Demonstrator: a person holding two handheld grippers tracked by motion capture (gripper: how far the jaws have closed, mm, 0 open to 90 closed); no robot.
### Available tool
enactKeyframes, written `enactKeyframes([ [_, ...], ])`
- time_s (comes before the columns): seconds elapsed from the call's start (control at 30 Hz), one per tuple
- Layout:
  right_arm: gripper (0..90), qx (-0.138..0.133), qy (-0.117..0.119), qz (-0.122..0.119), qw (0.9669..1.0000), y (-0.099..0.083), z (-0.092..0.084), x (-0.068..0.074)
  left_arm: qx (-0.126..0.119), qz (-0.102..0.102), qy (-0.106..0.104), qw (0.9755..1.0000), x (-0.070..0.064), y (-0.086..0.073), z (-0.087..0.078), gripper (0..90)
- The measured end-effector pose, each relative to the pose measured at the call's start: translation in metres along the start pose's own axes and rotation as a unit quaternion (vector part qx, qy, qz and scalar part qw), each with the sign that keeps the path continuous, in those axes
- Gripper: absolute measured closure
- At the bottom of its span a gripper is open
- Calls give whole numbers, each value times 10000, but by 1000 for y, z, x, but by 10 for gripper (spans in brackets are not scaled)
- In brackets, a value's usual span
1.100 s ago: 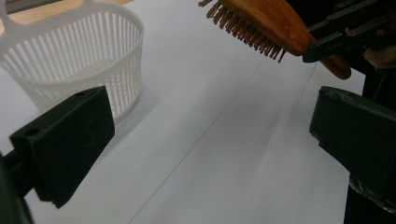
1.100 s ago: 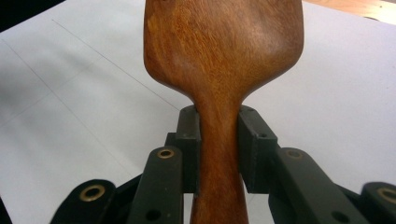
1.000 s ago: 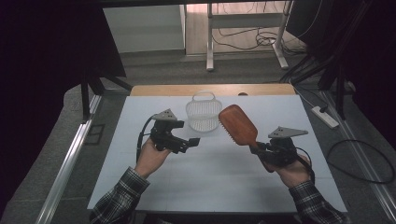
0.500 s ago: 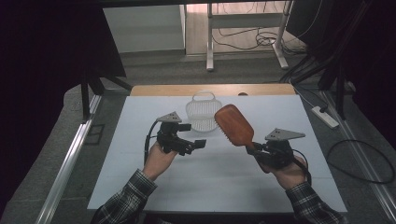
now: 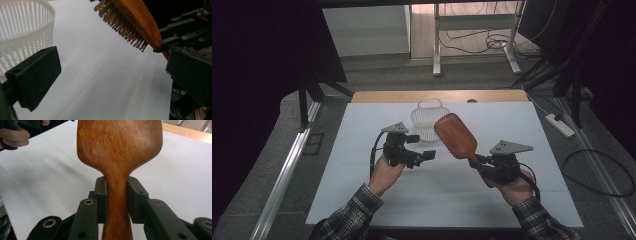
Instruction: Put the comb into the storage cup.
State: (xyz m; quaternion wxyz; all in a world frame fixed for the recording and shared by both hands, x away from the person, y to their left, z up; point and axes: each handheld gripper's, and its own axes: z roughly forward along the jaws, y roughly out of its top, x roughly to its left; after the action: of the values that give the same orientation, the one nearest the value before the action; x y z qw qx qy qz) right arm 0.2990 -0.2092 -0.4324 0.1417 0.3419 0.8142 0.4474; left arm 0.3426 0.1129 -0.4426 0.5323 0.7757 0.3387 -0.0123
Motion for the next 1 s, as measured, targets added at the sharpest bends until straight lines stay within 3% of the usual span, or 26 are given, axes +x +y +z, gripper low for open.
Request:
enactKeyframes([
  [0.2, 726, -68, 92, -59, 9999, 0, 5, 10, 13, -11, -24, 10000, -2, 1, 2, 0],
  [0.57, 726, -129, 229, -151, 9995, 1, 13, 23, -192, -336, -234, 9990, 1, 2, 5, 0],
  [0.87, 726, -163, 344, -185, 9991, 1, 17, 31, -172, -416, -277, 9986, 0, 4, 12, 0],
  [1.0, 726, -176, 422, -212, 9987, 1, 19, 34, -239, -483, -391, 9978, 0, 4, 14, 0],
])
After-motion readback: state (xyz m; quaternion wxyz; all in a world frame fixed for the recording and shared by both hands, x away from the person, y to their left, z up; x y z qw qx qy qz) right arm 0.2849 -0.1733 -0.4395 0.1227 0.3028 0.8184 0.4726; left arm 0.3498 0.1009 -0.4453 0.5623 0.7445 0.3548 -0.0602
